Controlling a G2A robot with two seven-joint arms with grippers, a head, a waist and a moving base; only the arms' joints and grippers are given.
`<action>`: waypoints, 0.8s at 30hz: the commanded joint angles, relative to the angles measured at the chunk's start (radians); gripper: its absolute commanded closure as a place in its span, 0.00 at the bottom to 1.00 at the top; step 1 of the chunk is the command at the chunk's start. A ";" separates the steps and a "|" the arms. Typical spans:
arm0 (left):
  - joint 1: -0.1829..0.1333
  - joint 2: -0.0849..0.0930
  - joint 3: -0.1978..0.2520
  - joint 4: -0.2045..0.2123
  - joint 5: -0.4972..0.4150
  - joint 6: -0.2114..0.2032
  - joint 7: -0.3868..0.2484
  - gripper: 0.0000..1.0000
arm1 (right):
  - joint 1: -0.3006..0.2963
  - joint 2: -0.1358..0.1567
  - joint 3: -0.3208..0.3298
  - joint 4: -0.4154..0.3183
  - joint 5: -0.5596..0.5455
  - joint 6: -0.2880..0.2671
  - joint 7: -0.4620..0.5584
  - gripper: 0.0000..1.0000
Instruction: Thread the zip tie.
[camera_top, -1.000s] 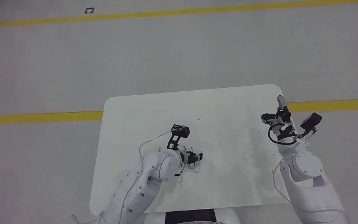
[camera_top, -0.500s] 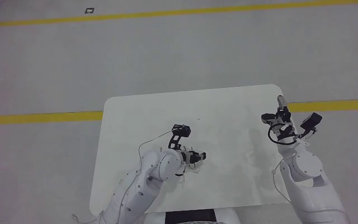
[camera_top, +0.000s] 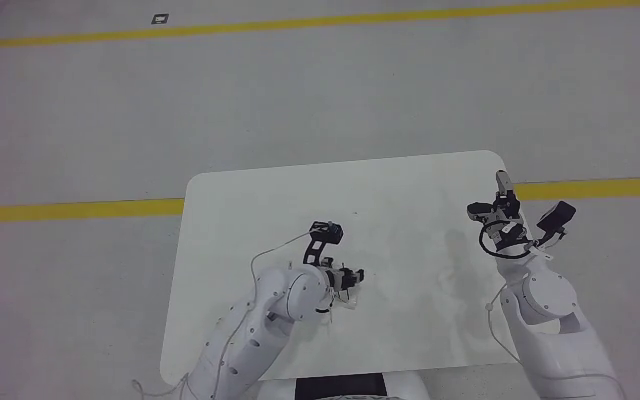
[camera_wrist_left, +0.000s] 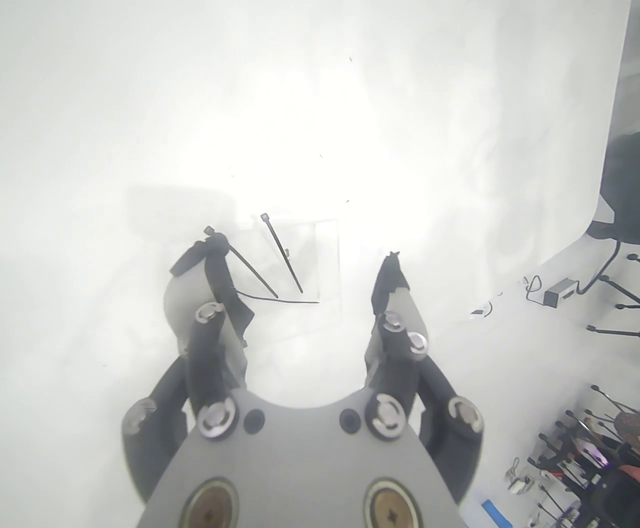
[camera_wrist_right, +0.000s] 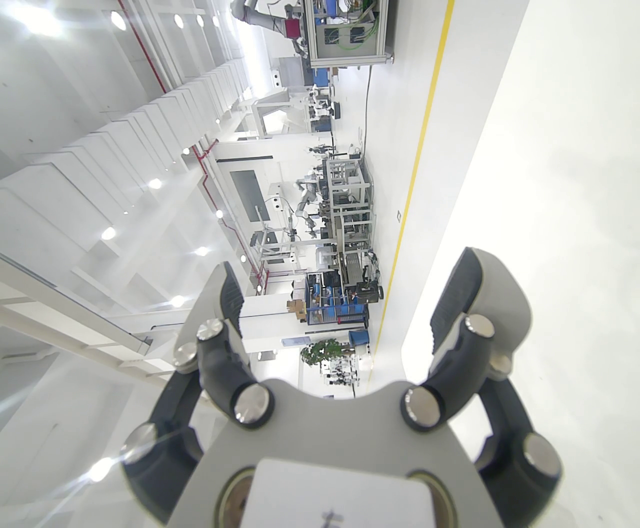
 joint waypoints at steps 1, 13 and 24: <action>-0.002 -0.001 0.002 0.010 0.001 0.000 0.001 0.56 | 0.000 0.000 0.000 0.000 0.000 0.000 0.000 0.00; -0.033 -0.021 0.023 0.090 0.038 0.000 -0.008 0.58 | 0.000 0.000 0.000 0.000 0.000 0.000 0.000 0.00; -0.012 -0.049 0.012 0.085 0.184 0.000 -0.047 0.57 | 0.000 0.000 0.000 0.000 0.000 0.000 0.000 0.00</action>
